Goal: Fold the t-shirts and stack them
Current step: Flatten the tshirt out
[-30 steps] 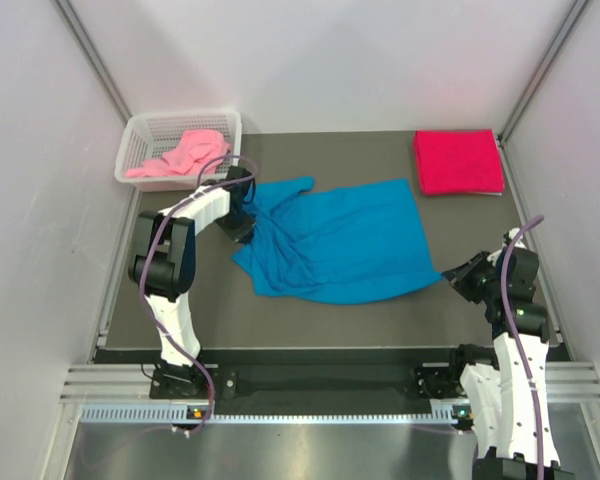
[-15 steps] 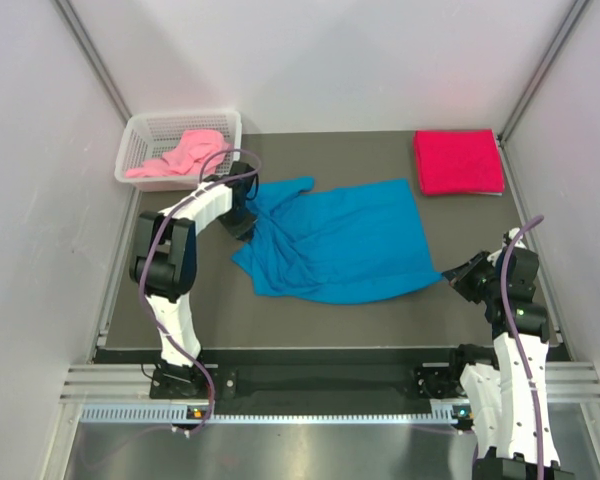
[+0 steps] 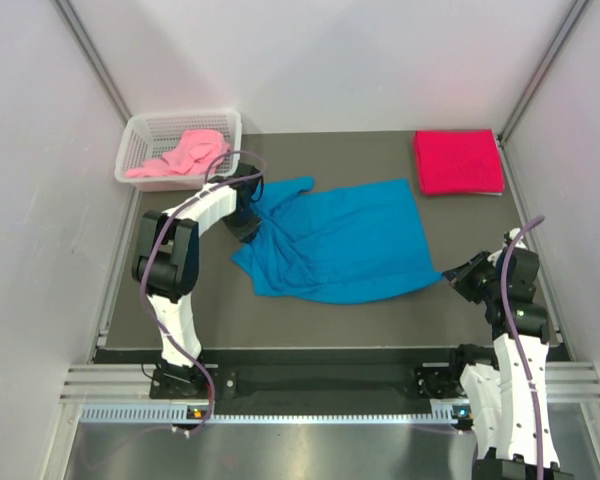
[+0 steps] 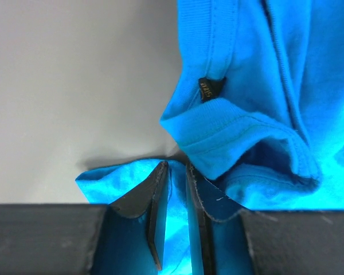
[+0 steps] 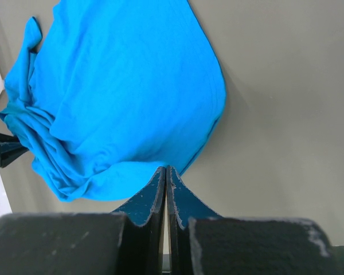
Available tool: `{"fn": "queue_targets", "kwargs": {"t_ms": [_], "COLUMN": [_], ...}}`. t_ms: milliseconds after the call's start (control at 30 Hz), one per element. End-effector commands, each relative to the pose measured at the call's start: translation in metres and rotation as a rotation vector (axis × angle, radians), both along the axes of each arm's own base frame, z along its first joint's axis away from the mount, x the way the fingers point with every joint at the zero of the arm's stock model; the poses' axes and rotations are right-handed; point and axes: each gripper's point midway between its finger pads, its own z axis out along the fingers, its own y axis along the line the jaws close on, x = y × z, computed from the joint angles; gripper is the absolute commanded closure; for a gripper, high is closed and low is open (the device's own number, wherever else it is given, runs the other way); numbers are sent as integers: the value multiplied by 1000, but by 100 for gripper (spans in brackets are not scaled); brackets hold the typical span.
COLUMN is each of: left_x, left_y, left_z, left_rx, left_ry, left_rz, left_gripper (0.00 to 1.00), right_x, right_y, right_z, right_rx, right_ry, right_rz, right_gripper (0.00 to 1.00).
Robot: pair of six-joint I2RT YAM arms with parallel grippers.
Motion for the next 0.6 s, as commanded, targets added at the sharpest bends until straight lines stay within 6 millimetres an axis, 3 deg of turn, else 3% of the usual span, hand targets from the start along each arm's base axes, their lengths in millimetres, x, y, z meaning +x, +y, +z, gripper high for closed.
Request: {"fn": "queue_targets", "kwargs": {"t_ms": [0, 567], "left_x": [-7, -16], "left_y": [7, 12], "left_z": [-8, -22], "left_rx": [36, 66], "left_ry": [29, 64], "left_rz": [15, 10], "left_gripper": [76, 82], "right_x": [8, 8], "right_y": [-7, -7], "right_z": [11, 13], "right_rx": [-33, -33], "right_ry": [-56, -59], "right_rz": [-15, -14], "right_gripper": [100, 100]}}
